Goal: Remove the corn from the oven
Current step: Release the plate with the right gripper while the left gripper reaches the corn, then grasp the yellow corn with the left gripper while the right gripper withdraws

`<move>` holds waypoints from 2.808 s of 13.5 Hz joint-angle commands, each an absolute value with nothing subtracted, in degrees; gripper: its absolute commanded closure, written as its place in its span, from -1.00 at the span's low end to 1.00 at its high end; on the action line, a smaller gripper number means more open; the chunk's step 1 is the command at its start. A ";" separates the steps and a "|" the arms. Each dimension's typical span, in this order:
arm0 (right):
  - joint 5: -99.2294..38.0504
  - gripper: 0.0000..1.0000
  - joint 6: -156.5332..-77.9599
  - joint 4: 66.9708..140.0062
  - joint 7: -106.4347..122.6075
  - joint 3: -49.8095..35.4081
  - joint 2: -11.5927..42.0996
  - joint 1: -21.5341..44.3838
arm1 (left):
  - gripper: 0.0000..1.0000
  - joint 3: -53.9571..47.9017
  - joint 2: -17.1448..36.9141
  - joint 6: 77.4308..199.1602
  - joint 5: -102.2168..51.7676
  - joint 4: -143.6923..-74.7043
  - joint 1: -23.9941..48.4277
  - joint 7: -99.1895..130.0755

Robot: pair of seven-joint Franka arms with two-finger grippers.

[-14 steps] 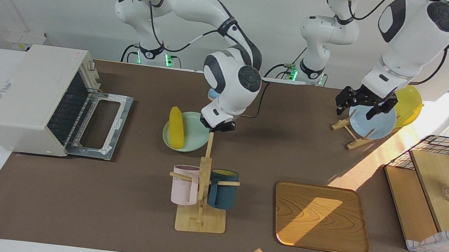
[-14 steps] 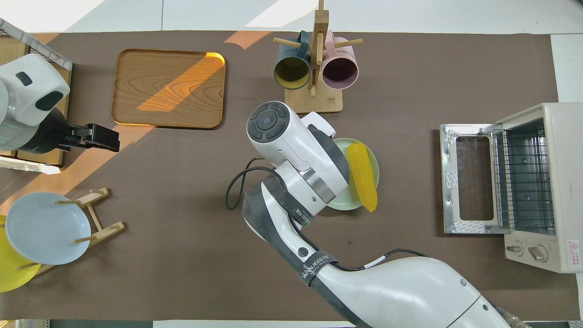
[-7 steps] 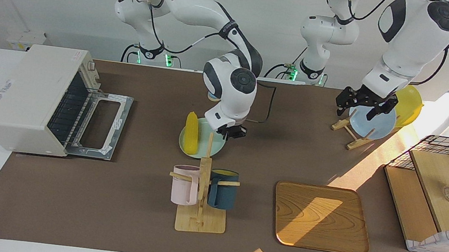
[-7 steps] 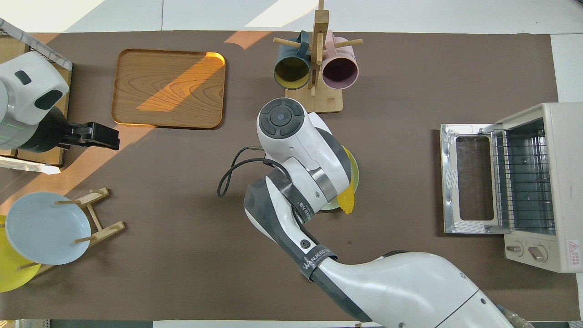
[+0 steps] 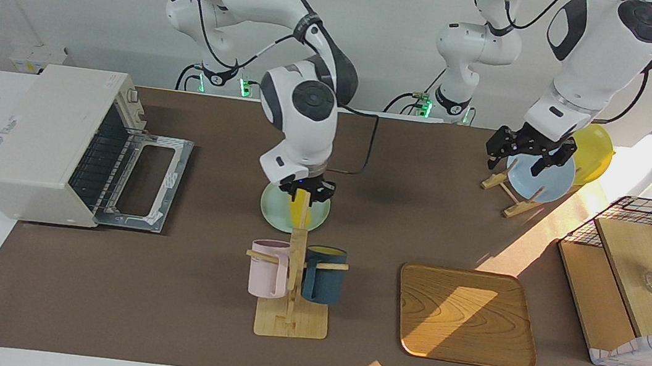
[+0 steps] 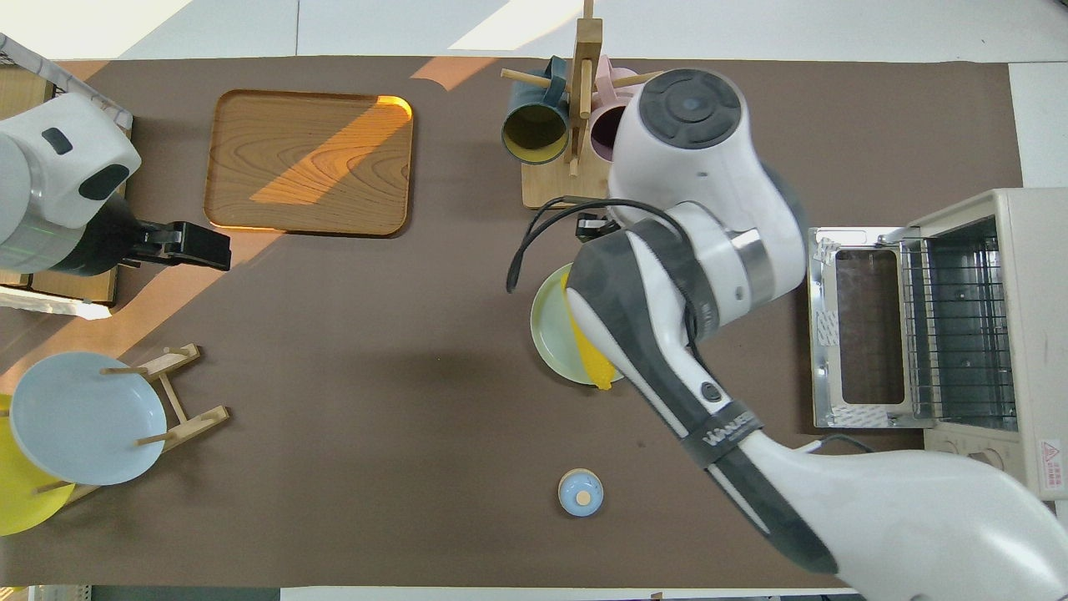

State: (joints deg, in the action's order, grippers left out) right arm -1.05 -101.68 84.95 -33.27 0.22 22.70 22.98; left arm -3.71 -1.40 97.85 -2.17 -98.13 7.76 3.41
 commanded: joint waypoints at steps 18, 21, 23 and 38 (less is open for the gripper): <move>9.14 1.00 -125.07 123.75 -23.31 -0.44 10.37 3.61 | -1.00 -3.25 24.92 135.00 -3.69 -98.56 47.02 47.63; 18.17 1.00 -121.31 122.62 -21.71 -0.44 10.20 0.89 | -1.00 -3.08 27.16 137.80 -3.34 -97.64 46.85 47.81; 18.81 1.00 -116.05 117.98 -19.79 -0.44 10.11 0.88 | -1.00 -2.99 29.17 139.82 -1.94 -97.65 46.23 47.64; 0.97 -0.99 -91.32 92.99 -0.53 -1.14 5.36 -2.64 | 1.00 -3.08 29.00 141.34 0.97 -99.67 45.09 50.08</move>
